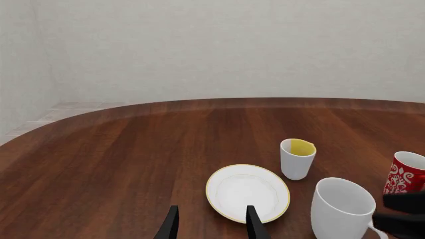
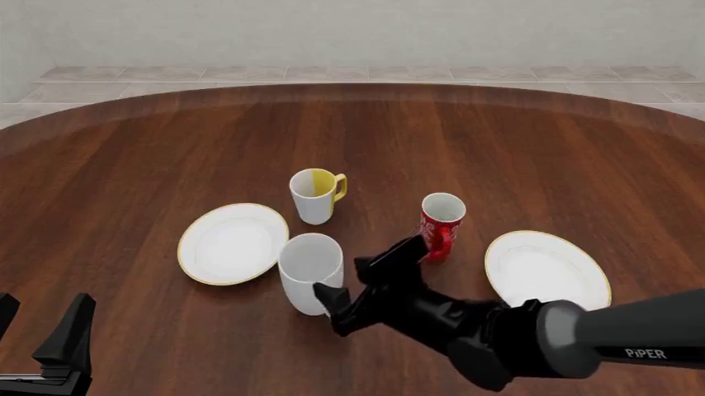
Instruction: Put the white mug on the left plate.
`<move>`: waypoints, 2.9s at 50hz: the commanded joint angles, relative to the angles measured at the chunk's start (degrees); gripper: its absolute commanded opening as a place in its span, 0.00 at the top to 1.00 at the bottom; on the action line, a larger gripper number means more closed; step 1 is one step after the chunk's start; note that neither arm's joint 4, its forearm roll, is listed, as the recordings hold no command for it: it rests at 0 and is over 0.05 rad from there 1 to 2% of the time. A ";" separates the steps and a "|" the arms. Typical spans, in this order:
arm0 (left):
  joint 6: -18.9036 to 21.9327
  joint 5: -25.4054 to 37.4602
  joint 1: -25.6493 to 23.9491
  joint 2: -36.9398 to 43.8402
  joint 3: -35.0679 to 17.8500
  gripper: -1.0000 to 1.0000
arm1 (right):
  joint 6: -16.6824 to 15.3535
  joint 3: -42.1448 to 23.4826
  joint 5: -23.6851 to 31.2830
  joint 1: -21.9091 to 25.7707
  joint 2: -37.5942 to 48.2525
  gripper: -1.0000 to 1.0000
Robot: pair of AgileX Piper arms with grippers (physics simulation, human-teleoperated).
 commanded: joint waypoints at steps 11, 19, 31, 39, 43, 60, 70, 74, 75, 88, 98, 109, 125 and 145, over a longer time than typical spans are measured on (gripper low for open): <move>0.00 0.00 0.00 0.00 0.00 0.00 | 1.86 0.80 -2.44 0.66 2.92 0.00; 0.00 0.00 0.00 0.00 0.00 0.00 | 2.51 1.32 -3.03 0.42 3.31 0.00; 0.00 0.00 0.00 0.00 0.00 0.00 | 3.12 1.37 -3.98 0.36 4.90 0.00; 0.00 0.00 0.00 0.00 0.00 0.00 | 3.75 1.05 -4.35 0.77 6.15 0.00; 0.00 0.00 0.00 0.00 0.00 0.00 | 3.92 0.92 -4.42 0.85 6.53 0.00; 0.00 0.00 0.00 0.00 0.00 0.00 | 4.21 0.89 -5.27 0.90 7.81 0.00; 0.00 0.00 0.00 0.00 0.00 0.00 | 3.47 1.21 -5.14 0.02 7.04 1.00; 0.00 0.00 0.00 0.00 0.00 0.00 | 3.41 1.37 -5.19 -0.23 6.88 1.00; 0.00 0.00 0.00 0.00 0.00 0.00 | 3.28 1.37 -5.17 -0.19 6.87 1.00; 0.00 0.00 0.00 0.00 0.00 0.00 | 0.75 1.37 -2.78 -1.81 3.24 1.00; 0.00 0.00 0.00 0.00 0.00 0.00 | -3.54 0.53 1.71 -3.56 -2.38 1.00; 0.00 0.00 0.00 0.00 0.00 0.00 | -7.33 -1.10 5.94 -4.65 -6.43 1.00; 0.00 0.00 0.00 0.00 0.00 0.00 | -11.83 -7.34 10.67 -4.44 -7.44 1.00; 0.00 0.00 0.00 0.00 0.00 0.00 | -12.73 -16.63 13.96 -3.24 -4.95 1.00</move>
